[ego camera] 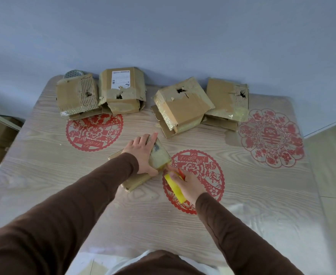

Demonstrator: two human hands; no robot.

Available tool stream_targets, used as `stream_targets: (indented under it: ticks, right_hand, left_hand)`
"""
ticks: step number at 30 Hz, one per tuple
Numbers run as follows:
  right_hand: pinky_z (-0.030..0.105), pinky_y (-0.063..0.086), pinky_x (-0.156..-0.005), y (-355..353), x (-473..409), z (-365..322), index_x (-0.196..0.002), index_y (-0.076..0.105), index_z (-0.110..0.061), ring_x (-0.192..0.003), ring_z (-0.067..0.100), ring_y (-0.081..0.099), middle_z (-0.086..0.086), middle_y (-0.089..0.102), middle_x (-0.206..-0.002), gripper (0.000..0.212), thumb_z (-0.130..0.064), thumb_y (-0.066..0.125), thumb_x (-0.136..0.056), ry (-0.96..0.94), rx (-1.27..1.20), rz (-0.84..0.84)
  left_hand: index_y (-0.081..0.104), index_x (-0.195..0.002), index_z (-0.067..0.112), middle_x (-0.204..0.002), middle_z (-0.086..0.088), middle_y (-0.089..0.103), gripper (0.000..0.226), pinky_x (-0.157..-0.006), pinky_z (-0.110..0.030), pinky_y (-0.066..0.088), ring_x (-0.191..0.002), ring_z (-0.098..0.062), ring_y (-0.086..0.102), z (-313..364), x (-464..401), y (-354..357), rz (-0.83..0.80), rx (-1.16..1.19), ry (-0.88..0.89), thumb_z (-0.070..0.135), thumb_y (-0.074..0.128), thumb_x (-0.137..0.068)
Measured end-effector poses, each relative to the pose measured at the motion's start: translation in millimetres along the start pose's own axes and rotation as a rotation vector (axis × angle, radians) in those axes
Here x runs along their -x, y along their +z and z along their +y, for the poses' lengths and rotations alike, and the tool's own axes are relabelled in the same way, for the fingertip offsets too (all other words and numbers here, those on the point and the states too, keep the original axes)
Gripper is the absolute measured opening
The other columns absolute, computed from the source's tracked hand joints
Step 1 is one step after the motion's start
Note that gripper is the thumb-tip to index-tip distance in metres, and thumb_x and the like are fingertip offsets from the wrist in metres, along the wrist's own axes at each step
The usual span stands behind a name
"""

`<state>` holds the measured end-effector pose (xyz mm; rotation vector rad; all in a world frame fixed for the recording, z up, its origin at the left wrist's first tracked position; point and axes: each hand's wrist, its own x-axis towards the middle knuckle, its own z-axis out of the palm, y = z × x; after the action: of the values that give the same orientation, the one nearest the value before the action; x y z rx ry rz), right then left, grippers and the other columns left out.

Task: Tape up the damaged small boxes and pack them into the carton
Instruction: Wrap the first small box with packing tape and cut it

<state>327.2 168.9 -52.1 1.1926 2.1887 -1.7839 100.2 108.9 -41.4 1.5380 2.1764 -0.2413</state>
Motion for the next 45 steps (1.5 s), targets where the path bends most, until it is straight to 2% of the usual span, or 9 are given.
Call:
stream_targets:
  ticks: [2,10,13,18,22,28,31,37,45]
  right_hand:
    - [0.018,0.046,-0.083,-2.7,3.1,-7.9,-0.142,0.046,-0.049,-0.086,-0.006,0.053,-0.012,0.064,-0.126,0.038,-0.049,0.045,-0.104,-0.023,-0.009,-0.011]
    - [0.000,0.032,-0.099,-37.4,11.0,-77.6,-0.149,0.045,-0.039,-0.119,-0.018,0.041,-0.024,0.049,-0.138,0.042,-0.035,0.044,-0.107,-0.219,-0.088,-0.105]
    - [0.022,0.033,-0.116,-33.0,3.3,-84.7,-0.150,0.043,-0.040,-0.137,0.002,0.043,-0.018,0.046,-0.148,0.043,-0.034,0.043,-0.107,-0.241,-0.087,-0.135]
    - [0.007,0.027,-0.109,-10.1,-11.6,-111.3,-0.156,0.033,-0.029,-0.135,-0.012,0.035,-0.015,0.034,-0.155,0.049,-0.025,0.043,-0.108,-0.314,-0.039,-0.139]
    - [0.012,0.026,-0.105,-0.1,-24.0,-129.1,-0.157,0.028,-0.019,-0.137,0.004,0.036,0.000,0.039,-0.156,0.051,-0.027,0.042,-0.109,-0.300,-0.027,-0.041]
    - [0.021,0.024,-0.120,9.8,-27.1,-116.9,-0.158,0.026,-0.031,-0.139,-0.007,0.027,-0.011,0.027,-0.163,0.052,-0.028,0.042,-0.108,-0.377,0.003,-0.025]
    - [0.009,0.023,-0.113,13.5,-15.1,-113.9,-0.158,0.027,-0.033,-0.141,-0.011,0.025,-0.014,0.027,-0.163,0.051,-0.029,0.042,-0.109,-0.378,-0.051,-0.024]
    - [0.023,0.029,-0.115,10.4,24.5,-87.4,-0.152,0.037,-0.040,-0.139,-0.002,0.037,-0.022,0.040,-0.149,0.044,-0.035,0.038,-0.109,-0.283,-0.021,0.030]
    - [0.038,0.051,-0.100,26.0,7.2,-29.7,-0.150,0.035,-0.049,-0.115,0.022,0.064,0.004,0.063,-0.135,0.044,-0.035,0.037,-0.108,-0.077,0.315,-0.017]
  left_hand:
    - [-0.012,-0.158,0.025,-0.157,-0.011,0.022,0.142,-0.117,-0.046,0.029,-0.140,-0.033,0.029,-0.8,-7.0,-4.7,0.003,0.057,-0.033,0.076,0.073,-0.056]
    - [0.030,-0.153,0.046,-0.161,-0.003,0.033,0.116,-0.117,-0.039,0.029,-0.137,-0.027,0.042,-51.9,8.0,-10.7,-0.259,0.952,-0.159,0.069,0.073,-0.048]
    - [0.043,-0.146,0.048,-0.161,0.004,0.032,0.088,-0.119,-0.040,0.023,-0.143,-0.025,0.036,-62.0,15.9,-14.6,-0.186,0.922,-0.164,0.068,0.075,-0.067]
    - [0.062,-0.134,0.025,-0.127,-0.004,0.067,0.043,-0.099,-0.036,0.047,-0.114,-0.025,0.062,-69.3,32.0,-11.0,0.202,0.728,-0.278,0.042,0.064,-0.094]
    - [0.056,-0.137,0.020,-0.138,-0.008,0.057,0.043,-0.105,-0.041,0.039,-0.126,-0.032,0.050,-44.9,40.9,-6.5,0.421,0.469,-0.256,0.033,0.048,-0.097]
    - [0.005,-0.161,0.020,-0.168,-0.002,0.007,0.113,-0.123,-0.043,0.007,-0.152,-0.028,0.012,-30.8,55.3,22.9,0.266,0.146,-0.208,0.079,0.054,-0.078]
    - [0.013,-0.159,0.024,-0.165,-0.001,0.017,0.109,-0.119,-0.045,0.017,-0.145,-0.031,0.024,-32.6,50.3,22.5,0.315,0.113,-0.217,0.082,0.053,-0.076]
    - [-0.008,-0.154,0.052,-0.166,0.000,0.012,0.100,-0.119,-0.048,0.018,-0.145,-0.033,0.023,-37.1,48.2,21.3,0.272,0.146,-0.205,0.081,0.050,-0.078]
    - [-0.006,-0.151,0.059,-0.162,-0.003,0.018,0.092,-0.116,-0.049,0.022,-0.137,-0.033,0.029,-40.4,47.2,18.7,0.273,0.130,-0.185,0.082,0.047,-0.079]
